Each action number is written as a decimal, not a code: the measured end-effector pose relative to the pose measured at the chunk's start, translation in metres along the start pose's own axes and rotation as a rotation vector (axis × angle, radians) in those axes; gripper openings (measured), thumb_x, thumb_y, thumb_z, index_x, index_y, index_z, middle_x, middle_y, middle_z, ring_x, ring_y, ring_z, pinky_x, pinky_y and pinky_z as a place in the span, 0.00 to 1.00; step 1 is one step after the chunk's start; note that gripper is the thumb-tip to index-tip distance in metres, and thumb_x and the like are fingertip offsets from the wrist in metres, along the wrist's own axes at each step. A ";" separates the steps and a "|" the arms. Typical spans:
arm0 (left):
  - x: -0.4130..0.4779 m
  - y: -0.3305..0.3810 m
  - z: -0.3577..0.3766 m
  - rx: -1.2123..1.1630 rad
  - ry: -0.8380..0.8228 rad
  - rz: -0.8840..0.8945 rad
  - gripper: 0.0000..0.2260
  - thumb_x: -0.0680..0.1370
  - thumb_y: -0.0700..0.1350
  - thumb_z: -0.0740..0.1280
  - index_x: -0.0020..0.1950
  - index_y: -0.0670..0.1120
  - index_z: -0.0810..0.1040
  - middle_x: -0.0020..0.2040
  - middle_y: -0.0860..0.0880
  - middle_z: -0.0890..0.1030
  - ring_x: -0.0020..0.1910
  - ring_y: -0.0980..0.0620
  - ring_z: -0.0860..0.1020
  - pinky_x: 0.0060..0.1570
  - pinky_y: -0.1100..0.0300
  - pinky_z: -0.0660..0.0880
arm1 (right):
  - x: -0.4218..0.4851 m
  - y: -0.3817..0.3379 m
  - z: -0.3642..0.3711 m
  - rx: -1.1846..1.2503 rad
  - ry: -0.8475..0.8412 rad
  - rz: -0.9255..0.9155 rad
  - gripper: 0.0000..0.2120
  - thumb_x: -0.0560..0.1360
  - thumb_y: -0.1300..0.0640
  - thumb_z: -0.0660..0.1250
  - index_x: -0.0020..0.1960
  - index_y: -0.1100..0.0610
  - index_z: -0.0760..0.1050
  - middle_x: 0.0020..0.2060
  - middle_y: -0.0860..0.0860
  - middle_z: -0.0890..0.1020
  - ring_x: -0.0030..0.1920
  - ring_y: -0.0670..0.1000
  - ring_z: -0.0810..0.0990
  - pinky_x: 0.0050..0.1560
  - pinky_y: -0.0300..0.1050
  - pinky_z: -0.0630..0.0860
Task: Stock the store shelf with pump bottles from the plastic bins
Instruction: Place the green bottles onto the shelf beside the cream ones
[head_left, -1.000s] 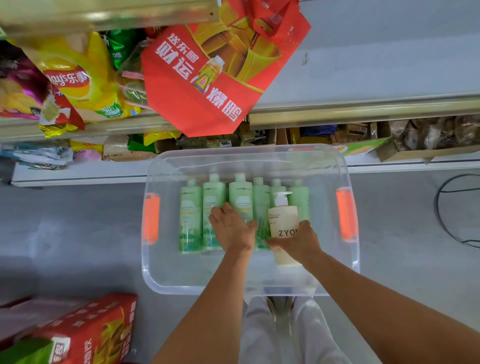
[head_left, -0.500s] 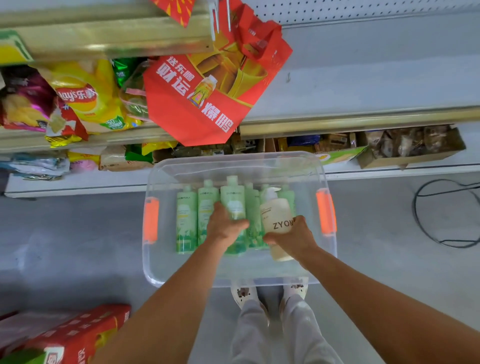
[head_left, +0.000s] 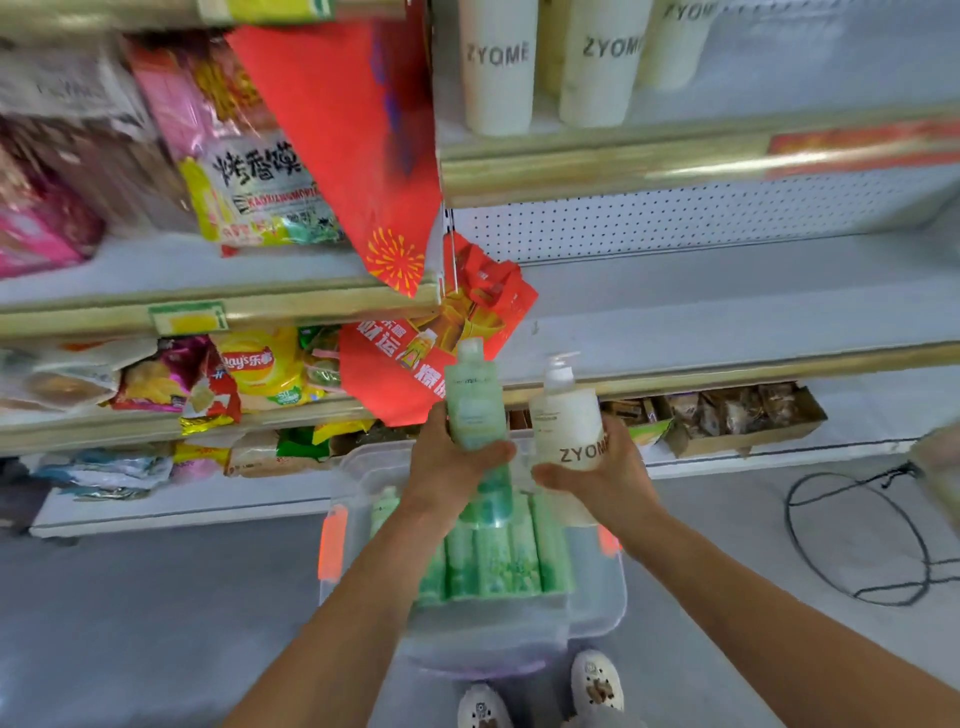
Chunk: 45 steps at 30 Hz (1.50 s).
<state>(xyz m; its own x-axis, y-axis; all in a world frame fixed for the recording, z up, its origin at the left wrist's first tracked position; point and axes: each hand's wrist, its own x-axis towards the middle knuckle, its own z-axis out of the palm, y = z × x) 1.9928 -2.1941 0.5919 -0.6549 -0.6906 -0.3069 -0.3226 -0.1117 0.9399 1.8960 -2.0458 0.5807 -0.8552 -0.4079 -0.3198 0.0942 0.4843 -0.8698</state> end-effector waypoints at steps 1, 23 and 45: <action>-0.001 0.012 0.000 0.004 -0.005 0.038 0.24 0.66 0.35 0.79 0.56 0.49 0.73 0.46 0.51 0.82 0.38 0.61 0.81 0.33 0.67 0.77 | 0.000 -0.011 -0.007 0.003 0.008 -0.032 0.36 0.56 0.52 0.83 0.57 0.50 0.66 0.45 0.46 0.78 0.43 0.44 0.78 0.32 0.39 0.71; 0.056 0.225 0.099 -0.097 0.074 0.316 0.23 0.67 0.41 0.78 0.57 0.51 0.73 0.50 0.47 0.82 0.48 0.49 0.83 0.44 0.52 0.82 | 0.150 -0.236 -0.196 0.175 0.091 -0.519 0.31 0.63 0.55 0.79 0.59 0.52 0.66 0.46 0.45 0.77 0.42 0.41 0.78 0.32 0.34 0.74; 0.070 0.252 0.145 -0.098 0.219 0.367 0.24 0.67 0.40 0.79 0.57 0.51 0.73 0.49 0.50 0.82 0.45 0.55 0.83 0.39 0.63 0.80 | 0.228 -0.256 -0.205 0.069 -0.044 -0.499 0.40 0.62 0.55 0.81 0.65 0.55 0.60 0.57 0.52 0.74 0.58 0.52 0.75 0.49 0.43 0.76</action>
<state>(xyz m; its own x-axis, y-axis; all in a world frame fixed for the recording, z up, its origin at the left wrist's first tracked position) 1.7663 -2.1674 0.7860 -0.5502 -0.8313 0.0791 -0.0225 0.1094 0.9937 1.5727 -2.1045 0.8078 -0.7823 -0.6098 0.1270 -0.2858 0.1703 -0.9430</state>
